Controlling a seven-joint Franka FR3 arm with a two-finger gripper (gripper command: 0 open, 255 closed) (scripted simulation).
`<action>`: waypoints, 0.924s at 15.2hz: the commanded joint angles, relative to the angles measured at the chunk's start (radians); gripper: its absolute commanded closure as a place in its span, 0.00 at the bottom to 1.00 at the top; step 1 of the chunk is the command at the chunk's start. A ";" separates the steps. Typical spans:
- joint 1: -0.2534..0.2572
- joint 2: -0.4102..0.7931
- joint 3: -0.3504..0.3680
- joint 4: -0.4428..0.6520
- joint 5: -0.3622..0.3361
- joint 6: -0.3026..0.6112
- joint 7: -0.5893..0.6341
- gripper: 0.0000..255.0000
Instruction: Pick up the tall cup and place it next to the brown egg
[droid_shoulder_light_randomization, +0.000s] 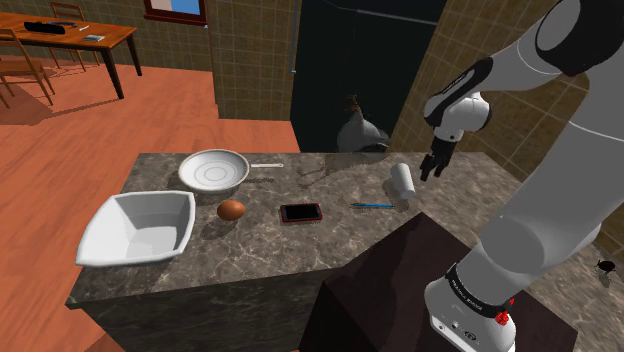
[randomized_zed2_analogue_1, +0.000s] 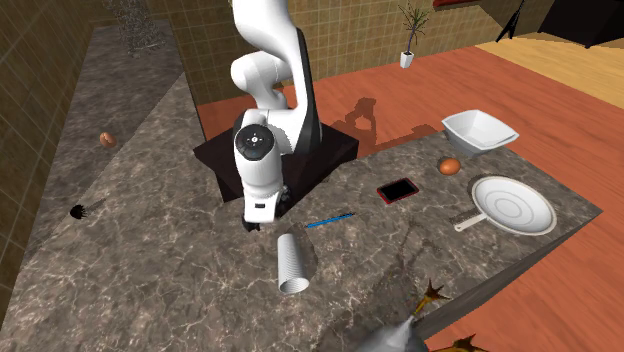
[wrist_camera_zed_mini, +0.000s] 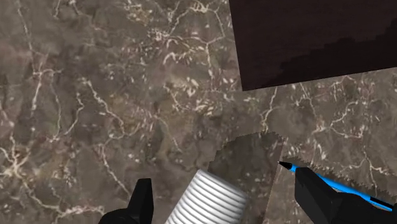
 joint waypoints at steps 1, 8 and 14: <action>-0.003 0.029 0.007 -0.011 0.023 0.035 -0.015 0.00; -0.004 0.029 0.008 -0.011 0.023 0.035 -0.015 0.00; -0.004 0.029 0.008 -0.011 0.023 0.035 -0.014 1.00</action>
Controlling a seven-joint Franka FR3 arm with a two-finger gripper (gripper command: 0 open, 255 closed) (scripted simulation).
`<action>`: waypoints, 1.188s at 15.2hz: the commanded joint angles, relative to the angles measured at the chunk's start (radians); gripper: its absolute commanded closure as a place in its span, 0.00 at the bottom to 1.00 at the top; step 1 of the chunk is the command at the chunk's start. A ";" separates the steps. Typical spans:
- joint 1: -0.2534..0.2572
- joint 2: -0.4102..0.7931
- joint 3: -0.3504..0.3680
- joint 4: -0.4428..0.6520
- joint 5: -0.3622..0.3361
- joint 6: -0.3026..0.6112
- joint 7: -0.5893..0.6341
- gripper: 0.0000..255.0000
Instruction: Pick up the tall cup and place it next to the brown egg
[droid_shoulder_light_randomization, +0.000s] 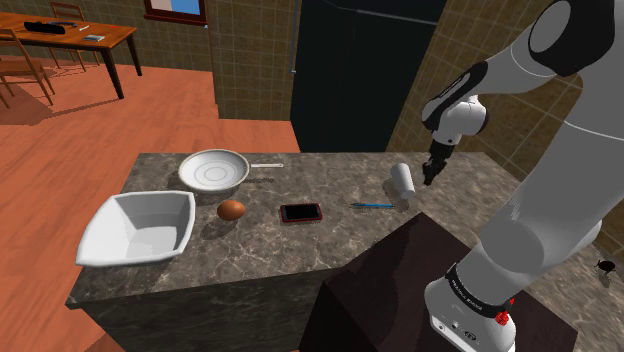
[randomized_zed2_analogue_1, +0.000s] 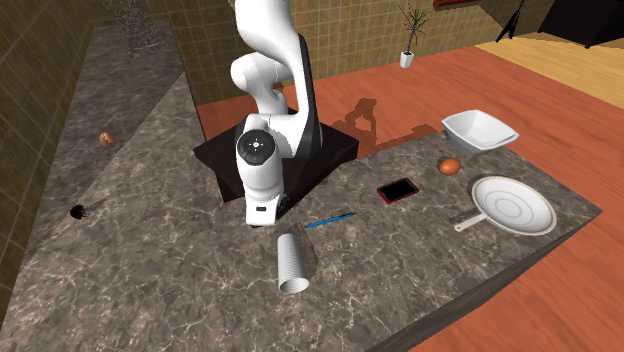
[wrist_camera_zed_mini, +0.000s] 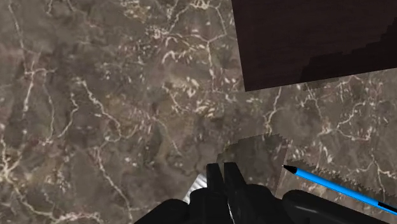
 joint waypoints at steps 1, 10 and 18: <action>0.000 0.000 0.000 0.000 0.000 0.000 0.000 1.00; 0.029 0.023 0.055 -0.129 0.243 0.413 0.222 0.00; -0.088 0.168 0.258 -0.097 0.554 0.645 0.154 0.00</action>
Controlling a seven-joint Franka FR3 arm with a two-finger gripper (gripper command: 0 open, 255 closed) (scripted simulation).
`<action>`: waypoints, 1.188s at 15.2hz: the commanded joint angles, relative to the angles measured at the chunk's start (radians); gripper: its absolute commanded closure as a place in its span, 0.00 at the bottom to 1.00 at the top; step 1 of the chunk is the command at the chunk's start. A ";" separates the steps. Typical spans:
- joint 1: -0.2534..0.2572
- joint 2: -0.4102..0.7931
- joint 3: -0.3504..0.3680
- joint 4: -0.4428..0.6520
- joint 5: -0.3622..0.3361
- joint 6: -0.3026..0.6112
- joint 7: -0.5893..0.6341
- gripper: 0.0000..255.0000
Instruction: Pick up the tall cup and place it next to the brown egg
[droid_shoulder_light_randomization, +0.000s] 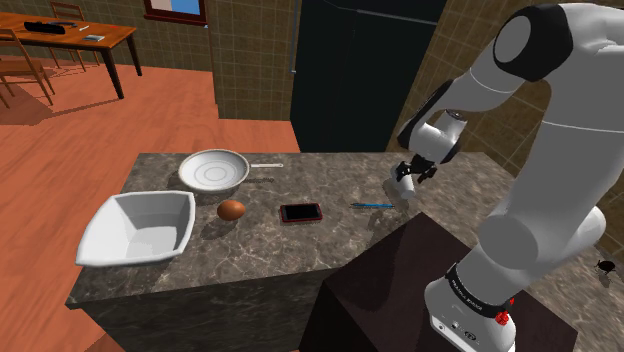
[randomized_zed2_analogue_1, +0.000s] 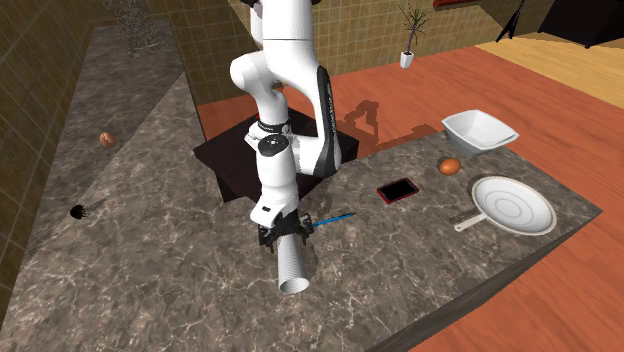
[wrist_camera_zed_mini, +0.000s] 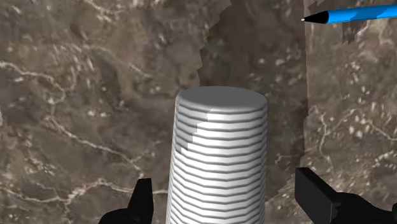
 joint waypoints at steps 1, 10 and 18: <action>-0.036 0.032 0.041 0.017 0.039 0.019 -0.033 0.00; -0.046 0.041 0.053 0.022 0.049 0.024 -0.041 1.00; -0.046 0.041 0.053 0.022 0.049 0.024 -0.041 1.00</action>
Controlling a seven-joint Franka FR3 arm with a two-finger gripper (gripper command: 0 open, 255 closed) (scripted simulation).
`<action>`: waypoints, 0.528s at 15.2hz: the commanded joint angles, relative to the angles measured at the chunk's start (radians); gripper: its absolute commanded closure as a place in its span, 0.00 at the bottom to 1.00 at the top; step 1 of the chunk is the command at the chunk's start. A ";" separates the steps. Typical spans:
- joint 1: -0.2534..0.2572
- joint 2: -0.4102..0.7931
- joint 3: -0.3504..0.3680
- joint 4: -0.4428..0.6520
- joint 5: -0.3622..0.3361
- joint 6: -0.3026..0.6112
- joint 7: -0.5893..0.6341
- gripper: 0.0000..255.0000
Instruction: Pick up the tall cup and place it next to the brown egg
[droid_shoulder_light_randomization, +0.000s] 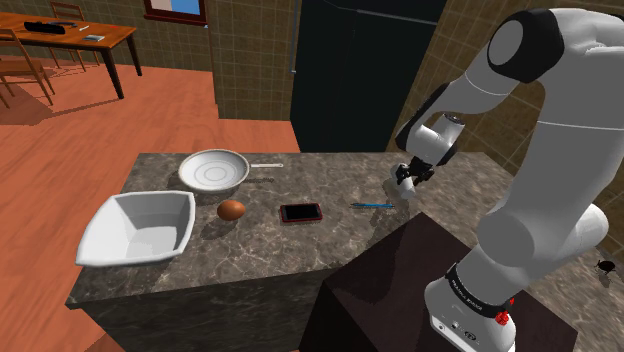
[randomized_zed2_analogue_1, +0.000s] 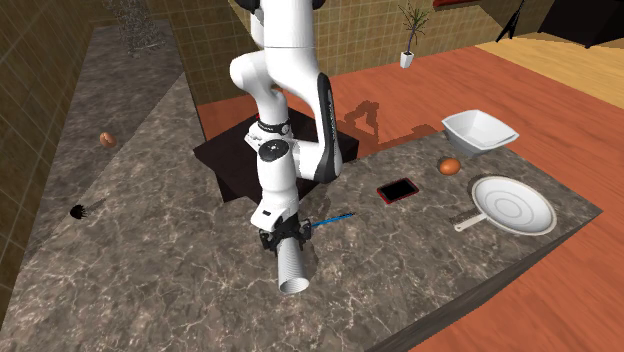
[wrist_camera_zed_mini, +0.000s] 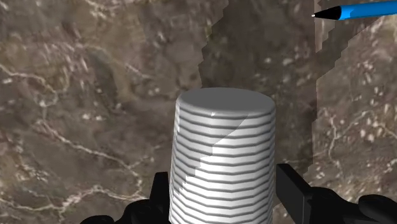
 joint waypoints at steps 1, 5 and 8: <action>0.000 0.001 0.000 0.000 0.000 0.000 0.000 1.00; 0.074 -0.059 -0.089 -0.022 -0.080 -0.043 0.069 1.00; 0.128 -0.104 -0.156 -0.037 -0.150 -0.075 0.125 1.00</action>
